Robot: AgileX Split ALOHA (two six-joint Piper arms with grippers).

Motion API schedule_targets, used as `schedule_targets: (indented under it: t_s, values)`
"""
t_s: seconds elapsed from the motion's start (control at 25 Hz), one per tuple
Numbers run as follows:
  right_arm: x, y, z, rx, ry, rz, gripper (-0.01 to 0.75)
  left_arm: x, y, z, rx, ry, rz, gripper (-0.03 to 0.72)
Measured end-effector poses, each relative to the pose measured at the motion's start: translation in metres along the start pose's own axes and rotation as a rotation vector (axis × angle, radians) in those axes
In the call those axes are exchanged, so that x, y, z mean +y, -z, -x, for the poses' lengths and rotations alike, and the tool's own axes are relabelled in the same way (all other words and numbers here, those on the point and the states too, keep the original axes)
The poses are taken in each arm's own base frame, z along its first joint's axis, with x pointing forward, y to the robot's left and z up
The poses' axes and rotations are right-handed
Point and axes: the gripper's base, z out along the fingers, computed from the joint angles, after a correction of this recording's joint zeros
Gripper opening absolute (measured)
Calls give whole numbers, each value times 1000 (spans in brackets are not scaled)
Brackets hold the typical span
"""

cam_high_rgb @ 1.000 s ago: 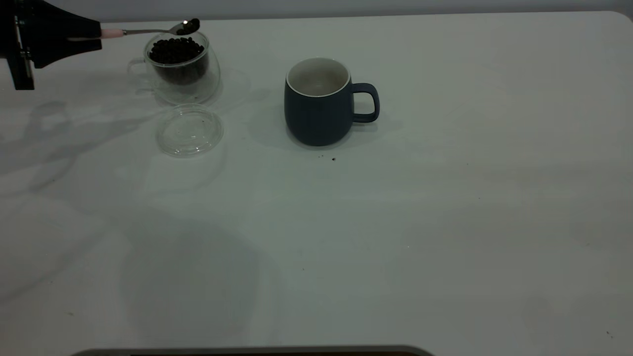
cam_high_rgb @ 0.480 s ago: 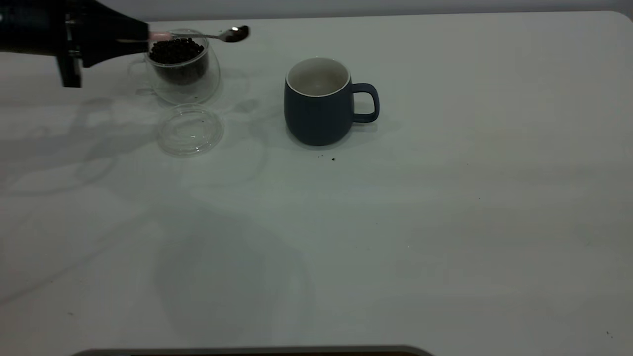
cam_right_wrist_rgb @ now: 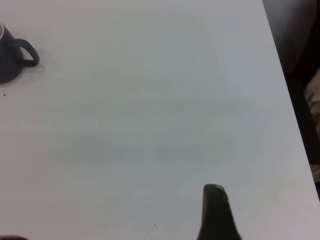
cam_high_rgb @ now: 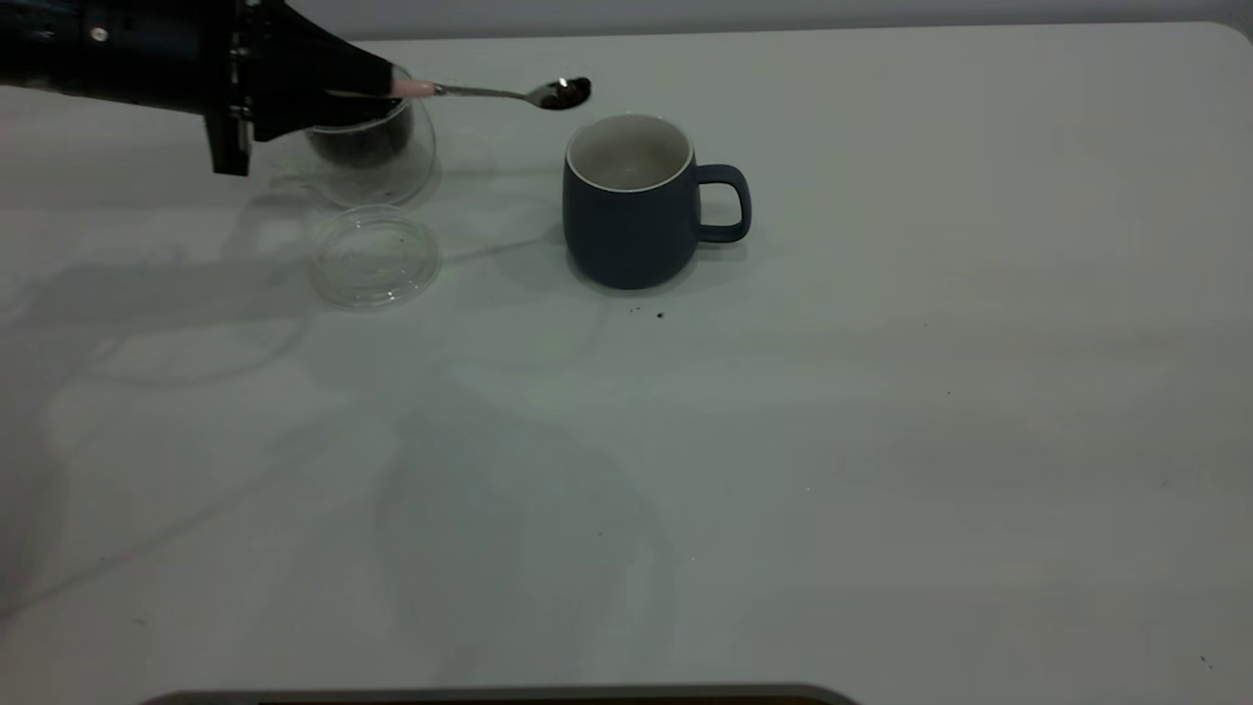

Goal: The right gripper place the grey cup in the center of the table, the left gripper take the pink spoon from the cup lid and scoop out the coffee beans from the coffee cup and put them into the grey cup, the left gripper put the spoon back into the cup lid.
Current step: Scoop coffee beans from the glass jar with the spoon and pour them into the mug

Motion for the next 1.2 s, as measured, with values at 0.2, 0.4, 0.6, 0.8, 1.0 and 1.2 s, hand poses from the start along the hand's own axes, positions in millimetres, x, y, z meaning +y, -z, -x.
schedule_targets:
  t_s: [0.2, 0.4, 0.6, 0.8, 1.0, 1.2]
  values:
    - [0, 0, 0, 0, 0, 0, 531, 0, -12, 0, -2, -12, 53, 126]
    - [0, 0, 0, 1, 0, 0, 531, -2, -27, -2, 7, -64, 97, 126]
    - [0, 0, 0, 2, 0, 0, 531, -4, -40, -4, 23, -153, 127, 126]
    - [0, 0, 0, 2, 0, 0, 531, -4, -41, -5, 32, -297, 131, 126]
    - [0, 0, 0, 2, 0, 0, 531, -4, -41, -4, 33, -468, 130, 126]
    - [0, 0, 0, 2, 0, 0, 531, -6, -42, -1, 8, -588, 122, 126]
